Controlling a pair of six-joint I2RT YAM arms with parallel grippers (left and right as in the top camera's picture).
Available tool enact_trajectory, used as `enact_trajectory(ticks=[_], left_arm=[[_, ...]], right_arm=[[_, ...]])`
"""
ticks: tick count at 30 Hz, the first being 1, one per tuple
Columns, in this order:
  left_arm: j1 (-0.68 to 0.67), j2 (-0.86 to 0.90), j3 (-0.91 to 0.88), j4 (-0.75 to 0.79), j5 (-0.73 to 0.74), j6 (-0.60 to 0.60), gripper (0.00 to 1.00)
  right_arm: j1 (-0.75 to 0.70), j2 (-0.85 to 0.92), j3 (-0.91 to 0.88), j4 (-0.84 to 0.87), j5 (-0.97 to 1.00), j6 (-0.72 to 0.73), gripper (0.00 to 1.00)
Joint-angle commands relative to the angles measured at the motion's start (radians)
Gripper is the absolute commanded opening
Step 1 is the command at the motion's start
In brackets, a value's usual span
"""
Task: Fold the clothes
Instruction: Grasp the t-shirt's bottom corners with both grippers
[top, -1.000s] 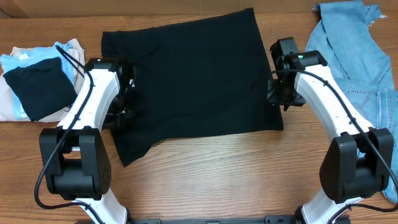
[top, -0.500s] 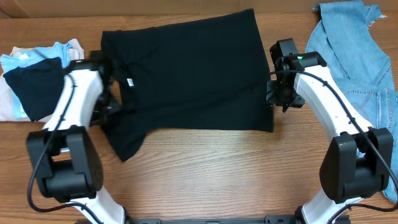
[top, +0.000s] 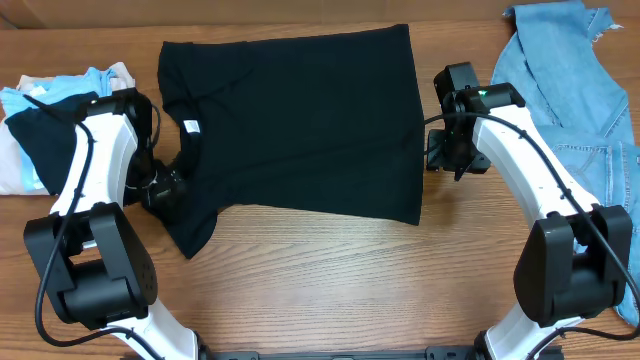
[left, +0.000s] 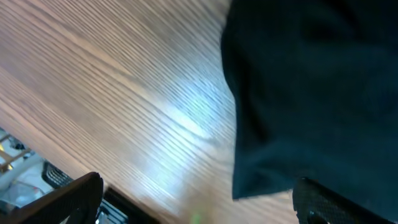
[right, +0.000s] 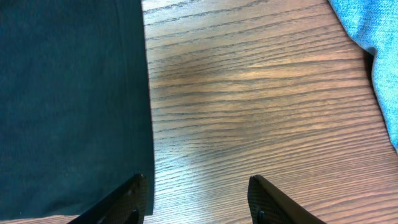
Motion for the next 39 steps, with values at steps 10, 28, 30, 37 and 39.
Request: enact_trajectory(ticks=[10, 28, 30, 37, 39], left_arm=[[-0.017, 0.005, -0.209, 0.292, 0.118, 0.015, 0.91], [-0.018, -0.011, -0.173, 0.291, 0.147, 0.019, 0.04], [-0.018, -0.039, -0.118, 0.234, 0.155, 0.024, 0.04], [-0.024, -0.192, -0.059, 0.220, 0.237, 0.053, 0.04], [-0.024, -0.220, -0.059, 0.219, 0.236, 0.053, 0.04]], right_arm=[[-0.005, 0.001, -0.006, 0.003, -0.005, -0.002, 0.55], [-0.005, 0.001, -0.006, -0.062, -0.078, -0.002, 0.56], [-0.005, 0.001, -0.006, -0.081, -0.152, -0.002, 0.57], [0.001, 0.001, -0.089, -0.003, -0.264, -0.025, 0.65], [0.001, 0.001, -0.138, 0.036, -0.288, -0.043, 0.65]])
